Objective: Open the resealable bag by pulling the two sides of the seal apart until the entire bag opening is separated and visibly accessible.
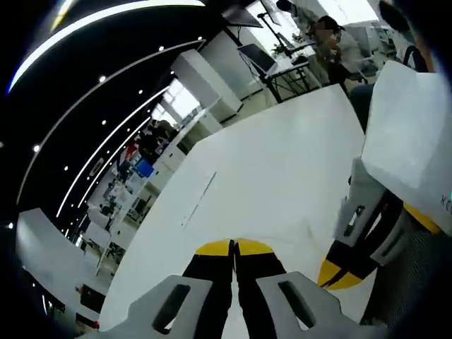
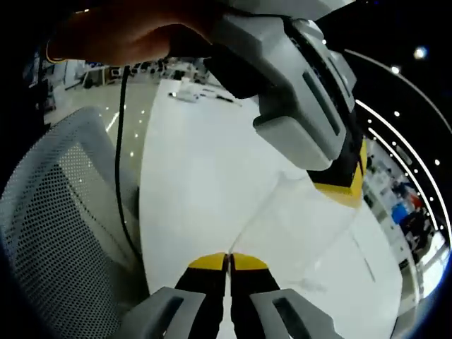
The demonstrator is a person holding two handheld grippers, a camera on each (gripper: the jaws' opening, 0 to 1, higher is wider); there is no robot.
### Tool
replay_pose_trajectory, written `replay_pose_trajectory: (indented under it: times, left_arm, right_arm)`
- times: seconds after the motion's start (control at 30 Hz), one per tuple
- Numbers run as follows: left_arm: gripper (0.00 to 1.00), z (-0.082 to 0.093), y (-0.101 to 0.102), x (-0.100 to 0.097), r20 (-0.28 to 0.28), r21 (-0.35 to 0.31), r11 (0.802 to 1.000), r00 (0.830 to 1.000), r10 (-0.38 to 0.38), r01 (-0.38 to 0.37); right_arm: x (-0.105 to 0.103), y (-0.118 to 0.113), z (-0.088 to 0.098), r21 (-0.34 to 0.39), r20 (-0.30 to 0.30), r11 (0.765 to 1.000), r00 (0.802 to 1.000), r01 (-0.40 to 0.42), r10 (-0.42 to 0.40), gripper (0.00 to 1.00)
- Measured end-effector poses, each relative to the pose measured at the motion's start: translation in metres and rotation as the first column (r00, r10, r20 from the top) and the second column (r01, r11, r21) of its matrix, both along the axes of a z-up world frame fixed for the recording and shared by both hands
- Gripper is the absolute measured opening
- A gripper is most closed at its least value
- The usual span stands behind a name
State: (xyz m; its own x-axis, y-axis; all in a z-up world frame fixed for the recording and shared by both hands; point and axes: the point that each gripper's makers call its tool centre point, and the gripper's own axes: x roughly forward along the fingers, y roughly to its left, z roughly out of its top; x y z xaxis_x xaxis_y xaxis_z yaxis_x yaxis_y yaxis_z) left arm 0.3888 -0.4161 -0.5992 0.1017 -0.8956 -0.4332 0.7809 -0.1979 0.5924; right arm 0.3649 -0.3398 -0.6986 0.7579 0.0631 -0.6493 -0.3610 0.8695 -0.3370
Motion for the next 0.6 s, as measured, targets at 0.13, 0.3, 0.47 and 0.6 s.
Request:
replay_pose_trajectory:
  times: [0.13, 0.3, 0.47, 0.6]
  left_arm:
    - [0.0, 0.004, -0.001, -0.004, -0.004, -0.012, 1.0, 1.0, -0.02, 0.02]
    - [0.0, 0.002, -0.001, -0.002, 0.016, 0.007, 0.999, 0.999, -0.031, 0.031]
    - [0.0, -0.013, 0.002, 0.003, -0.006, 0.047, 0.999, 1.0, -0.019, 0.019]
    - [0.0, -0.028, 0.009, 0.002, -0.023, 0.084, 0.996, 1.0, -0.022, 0.023]
  right_arm:
    - [0.0, 0.0, 0.001, -0.002, 0.008, 1.0, 1.0, 0.006, -0.006, 0.0]
    - [0.001, 0.0, 0.001, -0.005, 0.01, 1.0, 1.0, 0.01, -0.01, 0.0]
    - [0.0, -0.003, -0.004, 0.008, 0.003, 1.0, 1.0, 0.008, -0.008, 0.0]
    - [-0.001, -0.004, -0.006, 0.015, -0.004, 1.0, 1.0, 0.016, -0.016, 0.0]
